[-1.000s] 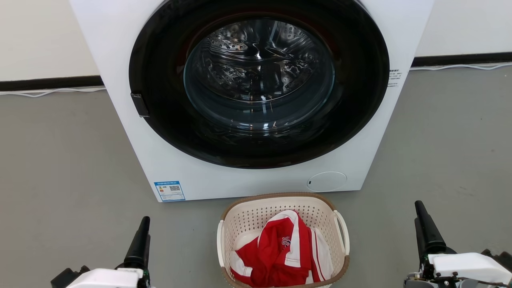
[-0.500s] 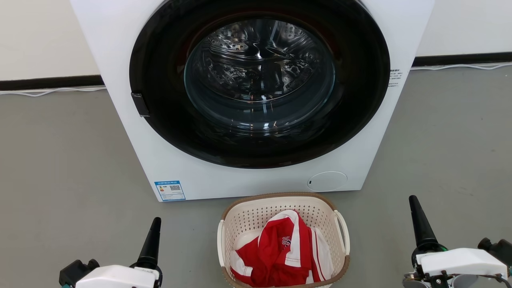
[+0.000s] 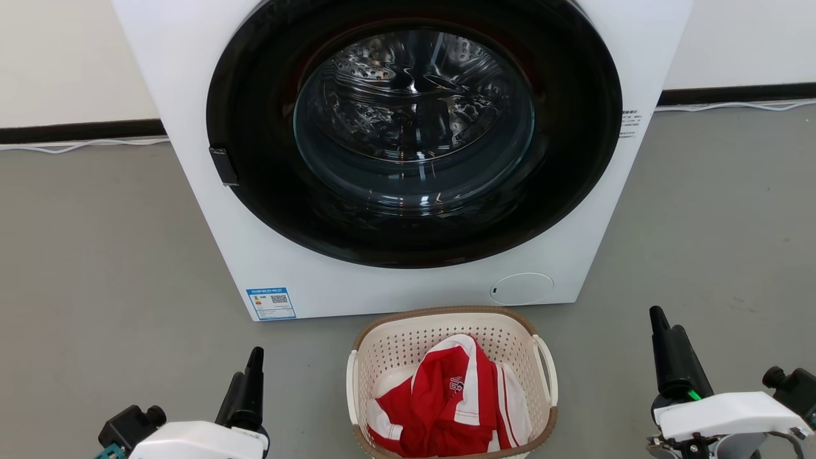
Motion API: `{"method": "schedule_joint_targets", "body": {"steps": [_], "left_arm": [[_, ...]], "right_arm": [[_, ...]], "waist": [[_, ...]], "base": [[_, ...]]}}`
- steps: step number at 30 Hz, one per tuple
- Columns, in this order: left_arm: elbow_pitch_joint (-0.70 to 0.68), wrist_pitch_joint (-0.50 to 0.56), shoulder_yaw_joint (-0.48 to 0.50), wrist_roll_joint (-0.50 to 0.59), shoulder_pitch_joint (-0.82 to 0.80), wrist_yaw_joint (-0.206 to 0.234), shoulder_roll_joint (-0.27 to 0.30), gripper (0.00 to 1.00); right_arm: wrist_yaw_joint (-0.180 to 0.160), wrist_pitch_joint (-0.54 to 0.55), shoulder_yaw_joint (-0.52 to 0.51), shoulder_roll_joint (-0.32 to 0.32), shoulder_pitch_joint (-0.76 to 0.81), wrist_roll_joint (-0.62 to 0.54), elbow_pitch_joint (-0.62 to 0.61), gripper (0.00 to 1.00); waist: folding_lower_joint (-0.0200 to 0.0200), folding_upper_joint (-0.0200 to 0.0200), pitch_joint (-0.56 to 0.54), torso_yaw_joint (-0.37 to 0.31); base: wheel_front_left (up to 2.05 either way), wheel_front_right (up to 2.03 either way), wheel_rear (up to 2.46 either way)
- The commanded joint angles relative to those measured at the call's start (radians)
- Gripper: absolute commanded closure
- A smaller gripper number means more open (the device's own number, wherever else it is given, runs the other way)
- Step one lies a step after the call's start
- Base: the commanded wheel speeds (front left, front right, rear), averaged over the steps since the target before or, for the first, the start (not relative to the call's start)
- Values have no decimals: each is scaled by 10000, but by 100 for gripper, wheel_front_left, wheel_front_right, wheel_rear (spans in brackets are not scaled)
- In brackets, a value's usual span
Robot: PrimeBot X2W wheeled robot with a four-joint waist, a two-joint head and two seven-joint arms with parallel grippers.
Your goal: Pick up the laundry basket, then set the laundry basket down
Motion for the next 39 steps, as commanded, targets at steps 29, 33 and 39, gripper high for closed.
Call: {"method": "schedule_joint_targets", "body": {"steps": [29,33,39], "left_arm": [[-125,-929,43,3583,-244,127,122,0],[-125,-1047,23,4069,-242,154,127,0],[-146,-1223,-47,4741,-242,202,134,0]], "right_arm": [[3,-991,389,-577,-158,-3823,-223,0],[3,-1109,420,-605,-156,-4322,-247,0],[4,-1285,443,-660,-148,-5052,-239,0]], "waist": [[-1,0,41,-23],[-1,0,46,-36],[-1,0,60,-33]], "base": [[0,0,0],[0,0,0],[0,0,0]]}}
